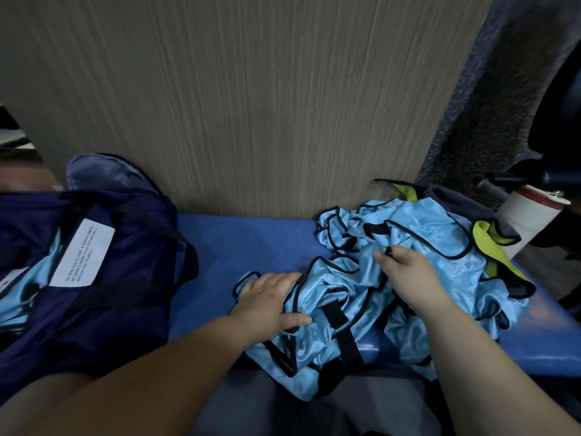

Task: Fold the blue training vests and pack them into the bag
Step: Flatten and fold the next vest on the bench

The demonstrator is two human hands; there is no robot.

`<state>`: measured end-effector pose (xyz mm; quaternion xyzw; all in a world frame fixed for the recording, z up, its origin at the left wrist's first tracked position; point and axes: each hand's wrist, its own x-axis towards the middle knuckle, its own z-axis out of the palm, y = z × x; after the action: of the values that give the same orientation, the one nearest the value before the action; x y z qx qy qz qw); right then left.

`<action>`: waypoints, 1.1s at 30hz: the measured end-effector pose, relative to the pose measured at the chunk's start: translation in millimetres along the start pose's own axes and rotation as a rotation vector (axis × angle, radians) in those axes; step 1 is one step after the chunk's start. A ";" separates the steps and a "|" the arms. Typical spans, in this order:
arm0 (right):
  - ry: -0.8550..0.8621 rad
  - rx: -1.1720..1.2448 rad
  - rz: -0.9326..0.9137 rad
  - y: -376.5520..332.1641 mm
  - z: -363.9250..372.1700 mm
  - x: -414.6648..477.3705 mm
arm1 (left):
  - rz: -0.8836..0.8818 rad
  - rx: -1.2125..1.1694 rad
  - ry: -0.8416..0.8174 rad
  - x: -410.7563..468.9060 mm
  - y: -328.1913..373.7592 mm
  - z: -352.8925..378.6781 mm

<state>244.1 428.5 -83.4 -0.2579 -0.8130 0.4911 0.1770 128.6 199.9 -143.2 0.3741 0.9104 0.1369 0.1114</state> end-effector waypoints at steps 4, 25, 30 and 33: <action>-0.004 0.511 0.161 -4.2 -3.9 -1.4 | 0.001 -0.007 0.019 0.2 -1.3 2.0; 0.158 1.063 0.270 -17.7 1.1 -10.6 | -0.140 -0.380 0.119 -12.9 -13.4 -37.5; 0.141 0.641 0.123 -27.2 14.7 -34.8 | -0.195 -0.573 0.266 -16.0 -6.9 -49.3; -0.055 0.655 0.097 -39.3 20.5 -44.5 | -0.188 -0.746 0.352 -22.6 0.3 -59.6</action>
<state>259.2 372.4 -59.4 -0.2121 -0.6034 0.7410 0.2047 126.3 174.1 -84.9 0.1947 0.8338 0.5079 0.0941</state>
